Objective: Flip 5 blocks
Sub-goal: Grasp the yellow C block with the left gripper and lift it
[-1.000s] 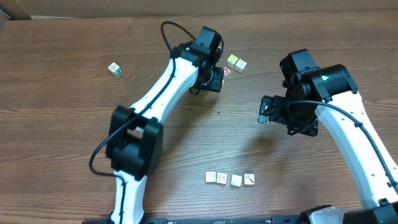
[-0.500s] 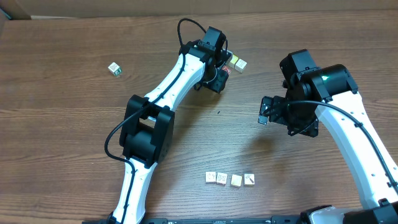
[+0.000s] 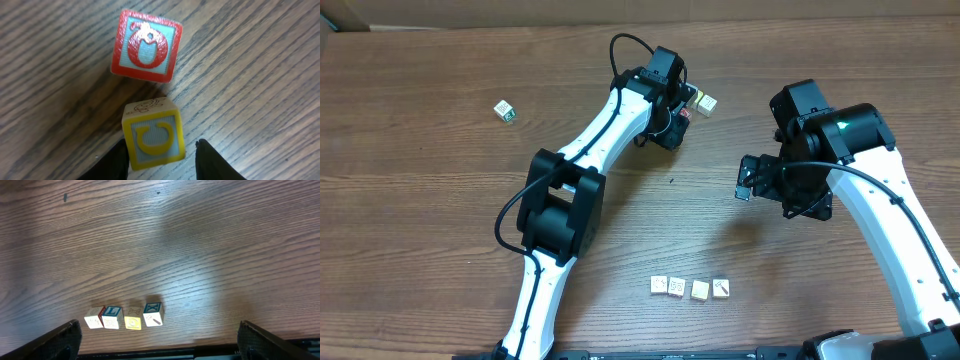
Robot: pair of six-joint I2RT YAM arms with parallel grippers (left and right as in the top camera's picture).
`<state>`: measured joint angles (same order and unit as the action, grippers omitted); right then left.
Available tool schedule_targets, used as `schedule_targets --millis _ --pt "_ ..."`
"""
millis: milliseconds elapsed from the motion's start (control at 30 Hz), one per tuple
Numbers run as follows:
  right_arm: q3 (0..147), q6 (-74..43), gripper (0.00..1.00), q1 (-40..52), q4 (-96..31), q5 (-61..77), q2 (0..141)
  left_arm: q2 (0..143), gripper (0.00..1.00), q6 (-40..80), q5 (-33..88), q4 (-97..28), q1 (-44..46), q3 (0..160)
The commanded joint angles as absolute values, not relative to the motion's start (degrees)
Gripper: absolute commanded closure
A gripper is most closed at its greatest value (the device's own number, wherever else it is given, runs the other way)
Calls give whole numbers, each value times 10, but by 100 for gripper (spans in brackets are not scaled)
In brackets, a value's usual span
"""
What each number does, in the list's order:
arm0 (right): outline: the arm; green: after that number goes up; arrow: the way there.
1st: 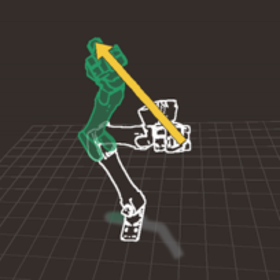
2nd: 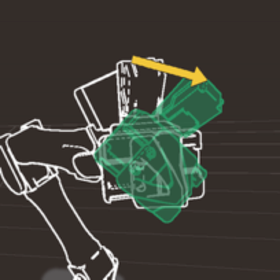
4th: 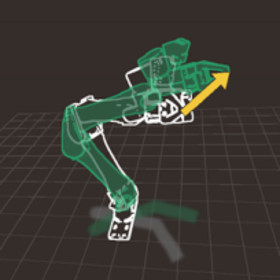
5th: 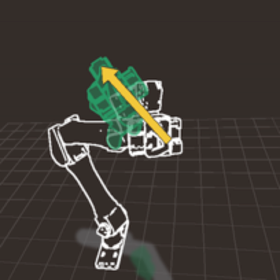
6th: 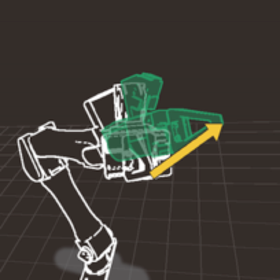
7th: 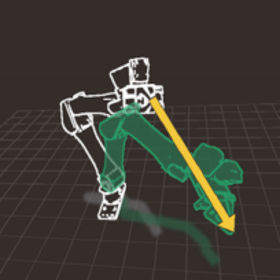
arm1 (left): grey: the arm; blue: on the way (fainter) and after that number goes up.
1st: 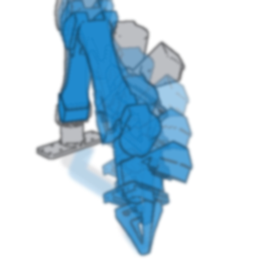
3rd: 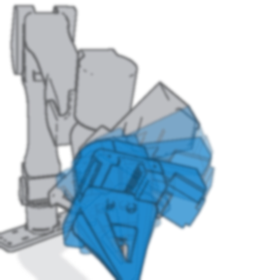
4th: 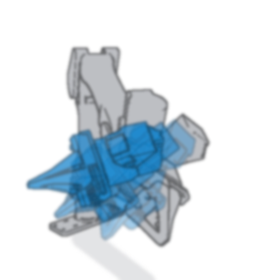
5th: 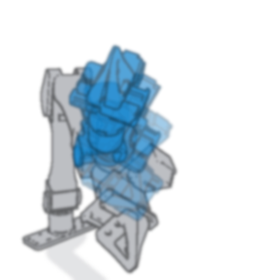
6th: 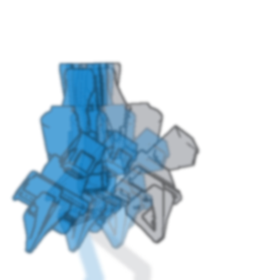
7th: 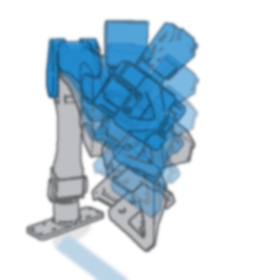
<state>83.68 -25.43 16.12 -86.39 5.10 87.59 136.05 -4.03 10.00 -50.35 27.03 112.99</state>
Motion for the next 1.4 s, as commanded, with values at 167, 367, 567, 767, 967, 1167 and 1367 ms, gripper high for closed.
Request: schedule_targets --millis 167,367,567,767,967,1167,1367 --pt "852 -252 0 160 -864 48 860 1376 64 -36 115 -501 275 1149" --pt "852 -252 0 160 -867 48 860 1376 55 -24 114 -492 275 1153" --pt "852 -252 0 160 -867 48 860 1376 66 -21 114 -486 276 1153" --pt "852 -252 0 160 -867 48 860 1376 73 -13 111 -487 276 1153" --pt "852 -252 0 160 -866 48 860 1376 82 24 74 -538 273 1181" --pt "852 -252 0 160 -854 40 860 1363 96 59 40 -697 260 1281" --pt "852 -252 0 160 -853 30 860 1332 96 77 29 -808 259 1284"
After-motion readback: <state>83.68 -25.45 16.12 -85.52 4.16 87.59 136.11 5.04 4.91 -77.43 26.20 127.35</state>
